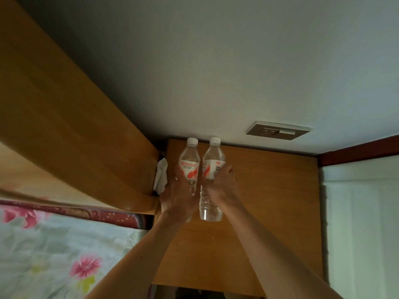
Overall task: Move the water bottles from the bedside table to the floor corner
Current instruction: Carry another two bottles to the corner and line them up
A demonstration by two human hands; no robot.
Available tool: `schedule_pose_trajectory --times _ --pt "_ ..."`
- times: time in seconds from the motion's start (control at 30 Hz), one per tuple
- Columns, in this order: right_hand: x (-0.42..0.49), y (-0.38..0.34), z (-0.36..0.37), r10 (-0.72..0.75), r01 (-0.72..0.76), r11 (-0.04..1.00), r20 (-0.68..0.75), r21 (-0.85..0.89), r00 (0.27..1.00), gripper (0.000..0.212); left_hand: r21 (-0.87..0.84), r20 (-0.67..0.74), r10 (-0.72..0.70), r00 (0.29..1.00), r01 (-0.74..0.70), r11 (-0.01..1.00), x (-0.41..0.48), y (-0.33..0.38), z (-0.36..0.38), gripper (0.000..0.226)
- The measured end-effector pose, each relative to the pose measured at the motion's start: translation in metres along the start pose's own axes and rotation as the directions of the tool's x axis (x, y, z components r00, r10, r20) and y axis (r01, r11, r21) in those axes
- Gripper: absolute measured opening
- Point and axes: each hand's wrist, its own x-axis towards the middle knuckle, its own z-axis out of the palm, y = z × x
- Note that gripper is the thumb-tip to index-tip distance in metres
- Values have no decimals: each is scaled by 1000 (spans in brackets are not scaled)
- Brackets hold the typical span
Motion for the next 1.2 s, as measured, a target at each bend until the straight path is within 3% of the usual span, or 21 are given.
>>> schedule_pose_trajectory --times 0.13,0.37,0.57,0.7,0.93,1.07,1.2 --pt "-3 14 -7 35 -42 993 69 113 997 73 -68 -2 -43 999 42 997 0 1 -5 98" --pt "-31 35 -29 -73 46 969 105 241 992 58 -84 -71 -52 996 46 995 -36 13 -33 86" --pt "-80 23 -66 -192 116 906 149 408 970 71 -112 -97 12 995 -23 993 -80 29 -66 91" --pt "-118 9 -98 -245 201 911 81 359 966 53 -191 -150 79 985 -107 976 -110 36 -89 90" --pt "-180 -20 -153 -341 308 871 21 383 940 53 -288 -282 179 943 -261 921 -167 54 -148 96" --pt "-211 -38 -182 -418 356 825 49 438 907 57 -333 -337 146 930 -263 905 -196 59 -176 97" --pt "-235 -51 -203 -516 417 789 119 451 848 48 -398 -425 91 901 -276 875 -223 63 -202 91"
